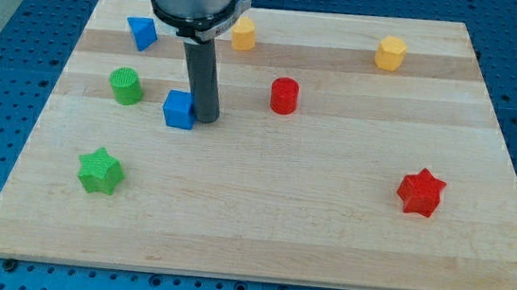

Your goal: Slide the blue cube to the right side of the green circle

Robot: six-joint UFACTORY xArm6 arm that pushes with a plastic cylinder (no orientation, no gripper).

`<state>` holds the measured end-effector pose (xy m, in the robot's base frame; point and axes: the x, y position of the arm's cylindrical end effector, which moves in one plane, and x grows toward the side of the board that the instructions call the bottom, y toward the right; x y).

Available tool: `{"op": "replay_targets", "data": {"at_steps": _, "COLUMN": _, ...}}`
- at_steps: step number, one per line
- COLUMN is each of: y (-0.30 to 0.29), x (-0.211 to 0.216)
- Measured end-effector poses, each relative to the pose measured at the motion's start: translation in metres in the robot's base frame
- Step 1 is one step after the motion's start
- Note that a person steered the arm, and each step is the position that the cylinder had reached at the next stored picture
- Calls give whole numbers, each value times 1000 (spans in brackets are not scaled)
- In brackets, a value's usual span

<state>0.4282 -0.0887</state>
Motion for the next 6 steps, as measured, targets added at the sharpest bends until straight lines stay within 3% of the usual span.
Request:
{"op": "replay_targets", "data": {"at_steps": 1, "y": -3, "x": 45}}
{"op": "replay_targets", "data": {"at_steps": 3, "y": -49, "x": 57}}
{"op": "replay_targets", "data": {"at_steps": 4, "y": -64, "x": 5}}
{"op": "replay_targets", "data": {"at_steps": 6, "y": -63, "x": -41}}
